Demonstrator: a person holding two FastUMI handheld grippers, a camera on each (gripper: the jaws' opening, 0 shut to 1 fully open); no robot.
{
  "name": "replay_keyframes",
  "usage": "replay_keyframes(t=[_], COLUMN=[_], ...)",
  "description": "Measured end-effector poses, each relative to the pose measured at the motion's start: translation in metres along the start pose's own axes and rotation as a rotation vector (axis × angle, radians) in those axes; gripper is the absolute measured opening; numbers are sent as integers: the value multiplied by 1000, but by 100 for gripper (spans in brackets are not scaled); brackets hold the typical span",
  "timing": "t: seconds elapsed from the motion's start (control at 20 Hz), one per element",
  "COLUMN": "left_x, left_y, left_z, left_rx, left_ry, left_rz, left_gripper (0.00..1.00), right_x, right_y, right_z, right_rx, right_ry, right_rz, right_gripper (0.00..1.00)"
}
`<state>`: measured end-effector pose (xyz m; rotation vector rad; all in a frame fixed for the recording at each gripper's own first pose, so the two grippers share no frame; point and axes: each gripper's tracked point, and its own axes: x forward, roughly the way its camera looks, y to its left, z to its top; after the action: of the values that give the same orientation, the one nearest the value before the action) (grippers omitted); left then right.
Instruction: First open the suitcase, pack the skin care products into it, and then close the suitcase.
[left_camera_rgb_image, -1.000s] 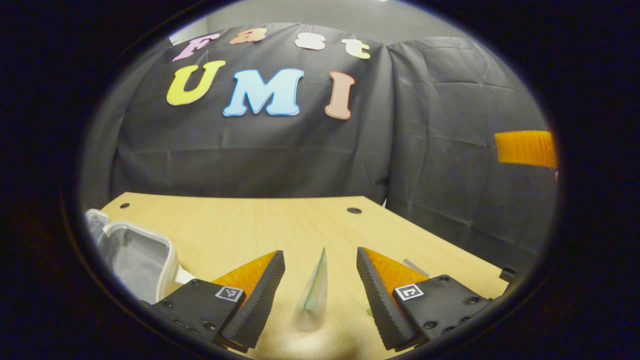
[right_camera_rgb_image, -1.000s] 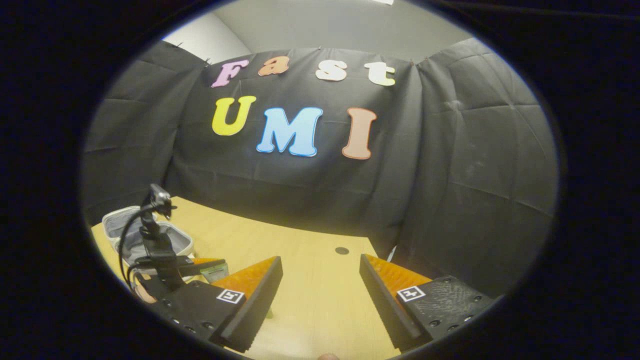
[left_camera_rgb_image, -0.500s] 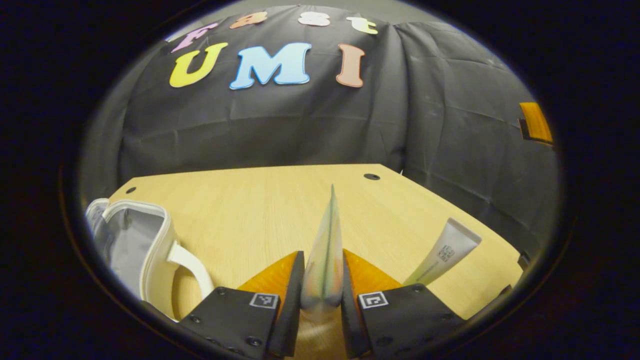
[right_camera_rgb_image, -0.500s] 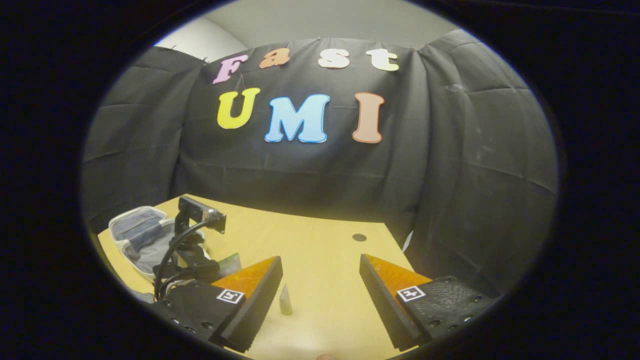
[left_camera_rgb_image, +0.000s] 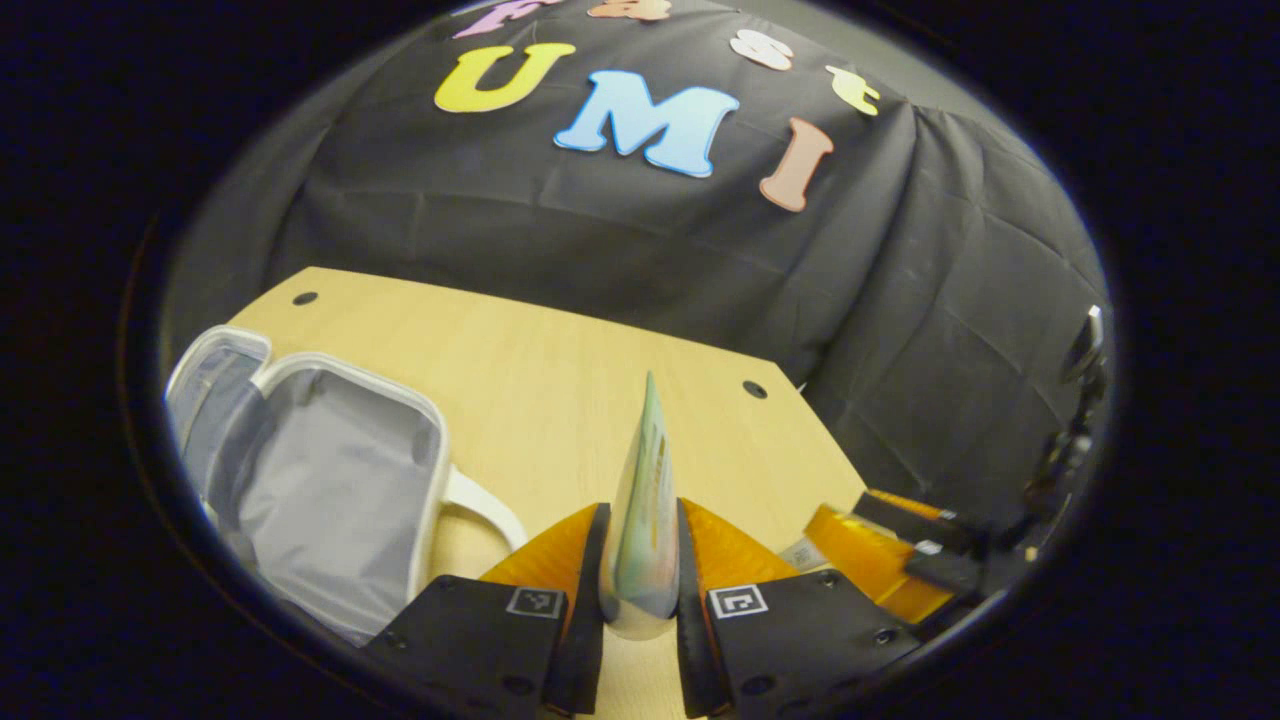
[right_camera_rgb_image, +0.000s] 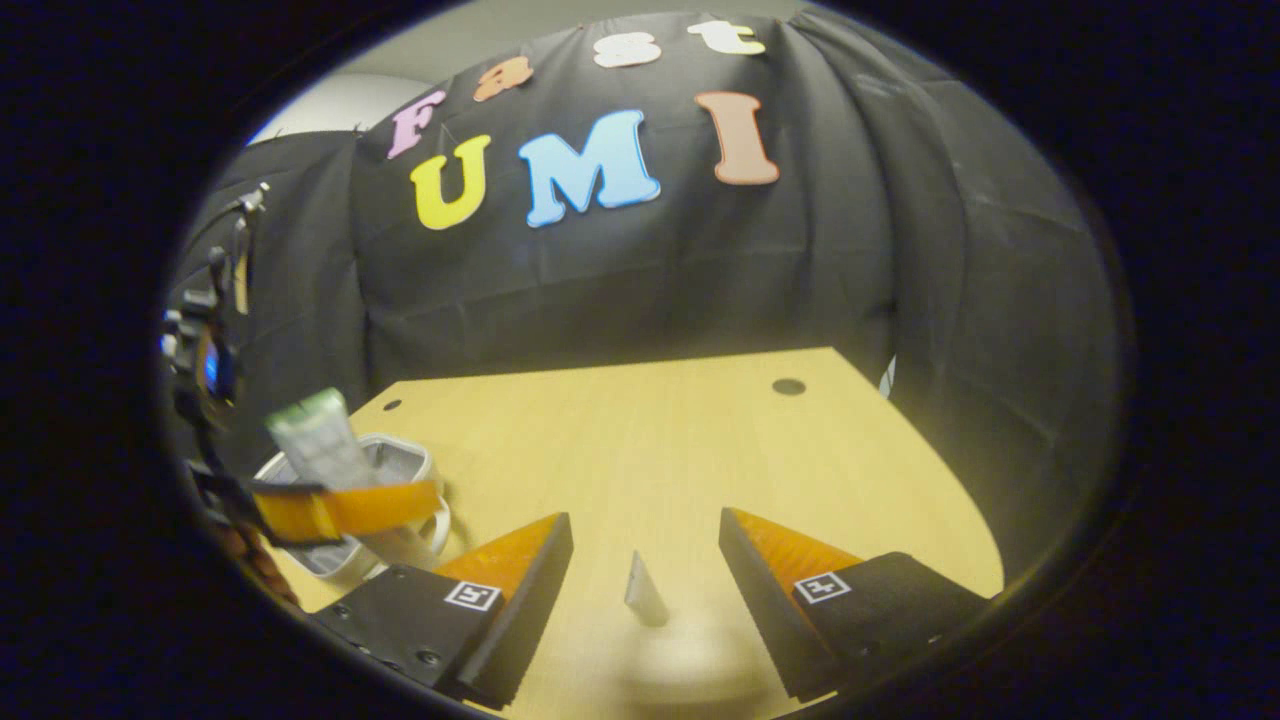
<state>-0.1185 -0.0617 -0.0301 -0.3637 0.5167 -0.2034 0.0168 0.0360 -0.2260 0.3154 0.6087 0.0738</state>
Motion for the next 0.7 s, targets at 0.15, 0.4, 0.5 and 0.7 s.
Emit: replay_keyframes(t=[0.15, 0.4, 0.5, 0.7], left_x=[-39, -49, -40, -22], left_y=[46, 177, 217, 262], left_z=[37, 25, 4, -34], left_rx=[-16, -27, -24, 16], left_ry=[-33, 110, 215, 388], left_rz=[60, 151, 162, 147], left_gripper=[38, 41, 38, 39], right_x=[26, 22, 19, -10], right_y=[-9, -17, -7, 78], right_z=[-43, -55, -60, -49], right_rx=[12, 41, 91, 166], right_ry=[135, 157, 188, 183], right_rz=[-52, -216, -257, -211], right_gripper=[84, 33, 23, 19])
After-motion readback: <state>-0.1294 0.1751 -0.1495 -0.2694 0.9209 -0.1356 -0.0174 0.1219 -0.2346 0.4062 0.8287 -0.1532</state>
